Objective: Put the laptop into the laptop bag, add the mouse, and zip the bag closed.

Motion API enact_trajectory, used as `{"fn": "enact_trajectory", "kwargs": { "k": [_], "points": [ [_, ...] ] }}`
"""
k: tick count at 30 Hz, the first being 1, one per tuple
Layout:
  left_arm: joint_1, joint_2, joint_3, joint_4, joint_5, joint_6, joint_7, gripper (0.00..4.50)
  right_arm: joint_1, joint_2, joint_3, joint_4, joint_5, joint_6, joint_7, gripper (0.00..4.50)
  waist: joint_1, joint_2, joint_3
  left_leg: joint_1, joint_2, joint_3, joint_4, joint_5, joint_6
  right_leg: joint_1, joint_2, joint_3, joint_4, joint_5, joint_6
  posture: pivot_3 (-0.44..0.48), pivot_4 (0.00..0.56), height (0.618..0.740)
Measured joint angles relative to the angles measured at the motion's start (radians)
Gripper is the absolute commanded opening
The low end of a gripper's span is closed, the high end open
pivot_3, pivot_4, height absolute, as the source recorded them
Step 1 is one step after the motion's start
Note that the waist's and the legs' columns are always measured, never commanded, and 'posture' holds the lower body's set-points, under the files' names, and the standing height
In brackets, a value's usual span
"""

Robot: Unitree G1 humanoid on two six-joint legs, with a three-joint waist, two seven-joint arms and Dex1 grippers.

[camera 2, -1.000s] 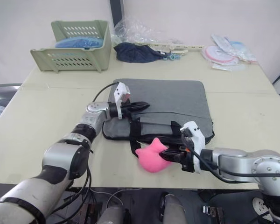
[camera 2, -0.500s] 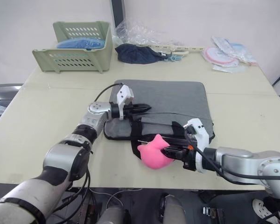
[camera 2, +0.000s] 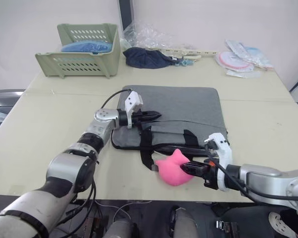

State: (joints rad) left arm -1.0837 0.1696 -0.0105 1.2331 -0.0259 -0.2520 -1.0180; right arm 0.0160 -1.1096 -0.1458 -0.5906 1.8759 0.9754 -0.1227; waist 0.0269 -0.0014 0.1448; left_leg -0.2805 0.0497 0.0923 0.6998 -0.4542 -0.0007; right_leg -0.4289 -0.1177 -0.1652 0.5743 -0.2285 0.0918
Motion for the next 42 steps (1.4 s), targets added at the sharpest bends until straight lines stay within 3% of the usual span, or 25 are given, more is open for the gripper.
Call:
{"fn": "enact_trajectory", "kwargs": {
  "k": [22,42],
  "points": [
    [0.012,-0.007,0.0,-0.003,0.0,0.0,0.0,0.0,0.336,-0.033,-0.333,0.068,-0.16,0.072,0.224,0.02,0.003,0.003,-0.008,0.0,-0.001,0.0,0.0,-0.002,0.002,0.001,0.0,0.001,-0.003,0.001,0.001,0.0,0.15,0.74],
    [0.017,-0.006,0.0,-0.003,0.0,0.0,0.0,0.0,0.442,0.031,-0.422,0.201,-0.437,0.118,0.474,0.02,0.003,0.006,-0.011,0.0,-0.001,0.0,0.0,-0.002,0.002,0.002,0.0,0.001,-0.005,0.001,0.002,0.0,0.15,0.74]
  ]
}}
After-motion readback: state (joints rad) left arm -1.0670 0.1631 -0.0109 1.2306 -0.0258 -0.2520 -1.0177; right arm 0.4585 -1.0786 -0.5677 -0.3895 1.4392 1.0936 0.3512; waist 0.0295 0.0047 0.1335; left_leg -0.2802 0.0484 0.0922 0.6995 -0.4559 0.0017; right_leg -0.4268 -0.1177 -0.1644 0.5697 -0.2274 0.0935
